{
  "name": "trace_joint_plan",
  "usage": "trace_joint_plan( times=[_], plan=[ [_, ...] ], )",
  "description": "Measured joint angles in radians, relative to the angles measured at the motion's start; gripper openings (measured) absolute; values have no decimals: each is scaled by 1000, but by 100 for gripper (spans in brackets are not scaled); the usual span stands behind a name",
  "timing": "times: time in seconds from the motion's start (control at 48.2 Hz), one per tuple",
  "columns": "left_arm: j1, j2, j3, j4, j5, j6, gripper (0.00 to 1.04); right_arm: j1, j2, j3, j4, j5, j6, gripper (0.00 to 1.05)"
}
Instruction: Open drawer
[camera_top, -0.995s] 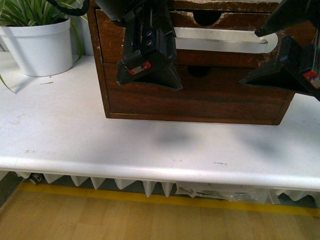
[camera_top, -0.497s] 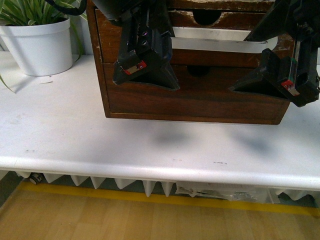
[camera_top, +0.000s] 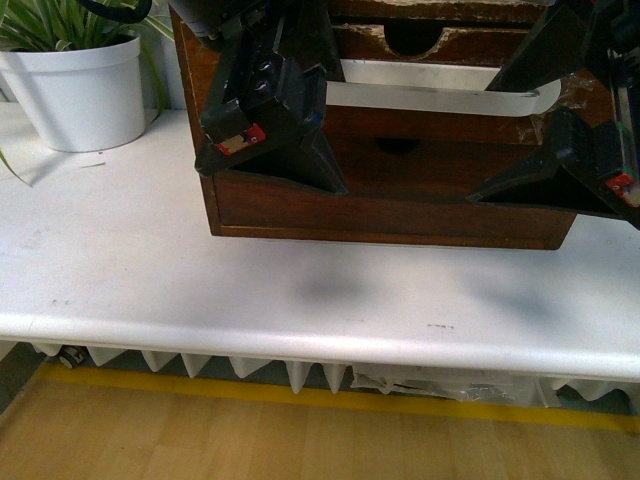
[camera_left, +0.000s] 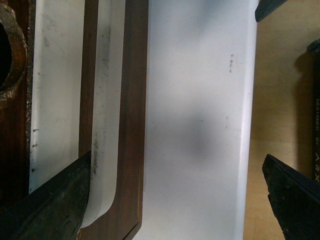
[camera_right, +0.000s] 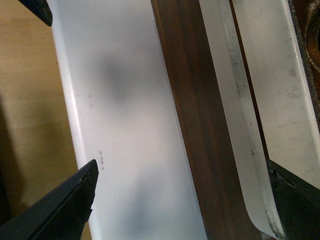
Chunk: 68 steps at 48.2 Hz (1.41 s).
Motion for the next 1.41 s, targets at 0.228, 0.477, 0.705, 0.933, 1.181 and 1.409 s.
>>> trace_joint_plan(
  times=[0.228, 0.477, 0.705, 0.933, 1.181, 1.409],
  plan=[
    [-14, -41, -32, -64, -10, 35, 99, -10, -40, -23, -76, -37, -61, 96],
    [-31, -114, -103, -114, -16, 68, 99, -14, -87, -65, -145, -74, -113, 96],
    [-40, -180, -188, 18, -24, 33, 99, -19, -123, -99, -93, -84, -75, 96],
    [-41, -275, -231, 126, 50, -59, 99, -59, -222, -135, -65, -162, -32, 96],
    [-29, -441, -383, 335, 7, -151, 99, -141, -390, -269, 97, -262, 83, 96],
    [19, -606, -660, 809, -207, -379, 99, -245, -596, -509, 387, -276, 319, 96]
  ],
)
